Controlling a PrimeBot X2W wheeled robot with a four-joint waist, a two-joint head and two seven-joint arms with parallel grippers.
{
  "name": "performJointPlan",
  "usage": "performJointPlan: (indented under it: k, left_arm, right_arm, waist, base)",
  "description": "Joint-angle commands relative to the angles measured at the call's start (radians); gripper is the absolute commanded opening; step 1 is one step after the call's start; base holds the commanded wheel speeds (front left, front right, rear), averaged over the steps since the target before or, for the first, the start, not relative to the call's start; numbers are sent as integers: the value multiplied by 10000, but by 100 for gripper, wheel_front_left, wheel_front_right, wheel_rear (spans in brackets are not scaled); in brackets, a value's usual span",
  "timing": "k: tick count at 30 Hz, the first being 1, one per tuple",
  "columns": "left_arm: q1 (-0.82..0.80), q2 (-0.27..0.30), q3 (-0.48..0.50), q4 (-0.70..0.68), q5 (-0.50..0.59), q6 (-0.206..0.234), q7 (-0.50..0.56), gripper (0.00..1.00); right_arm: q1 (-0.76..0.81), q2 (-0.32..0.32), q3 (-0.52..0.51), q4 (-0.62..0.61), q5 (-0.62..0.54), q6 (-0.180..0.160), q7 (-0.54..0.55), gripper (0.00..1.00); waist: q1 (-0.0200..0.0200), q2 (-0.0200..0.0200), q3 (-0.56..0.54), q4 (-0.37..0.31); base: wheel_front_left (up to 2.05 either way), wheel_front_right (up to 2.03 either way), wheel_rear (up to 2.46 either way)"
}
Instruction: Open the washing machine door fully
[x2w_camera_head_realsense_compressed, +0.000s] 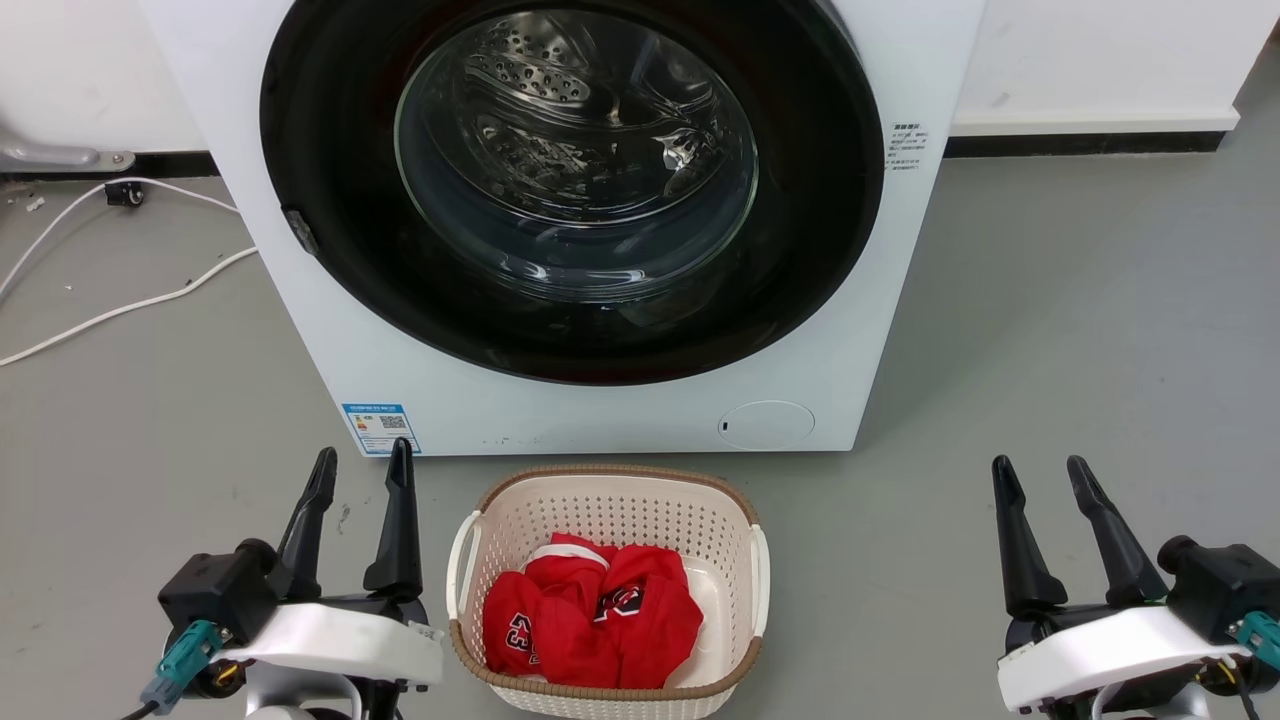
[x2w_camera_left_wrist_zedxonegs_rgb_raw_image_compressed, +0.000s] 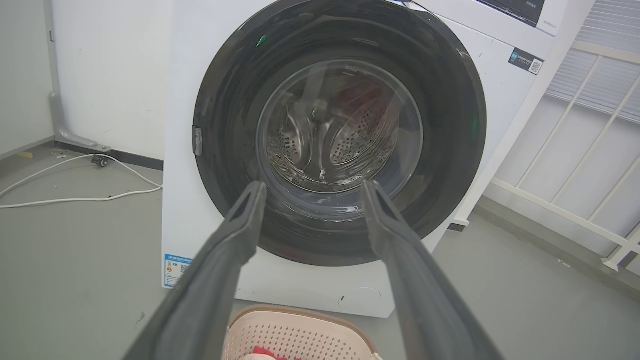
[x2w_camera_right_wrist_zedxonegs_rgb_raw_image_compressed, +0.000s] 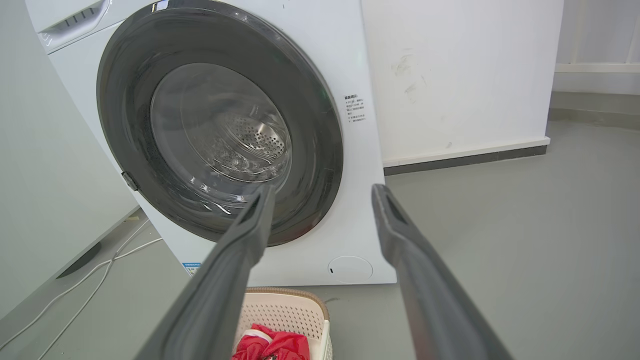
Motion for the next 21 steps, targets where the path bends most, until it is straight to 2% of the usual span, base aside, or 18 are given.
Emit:
performJointPlan:
  k: [1,21]
  left_arm:
    - [18,19,-12,-82,232,17,-75,100]
    - [104,19,-190,-64,2067,80,-474,100]
  right_arm:
    - [-33,27,5,-149,-233,17,-37,100]
    - [112,61,102,-327,-1984,11,-104,100]
  waist:
    - [0,0,1,-1]
    - [-1,0,-20,-54]
  base:
    - [0,0,0]
    - [0,0,0]
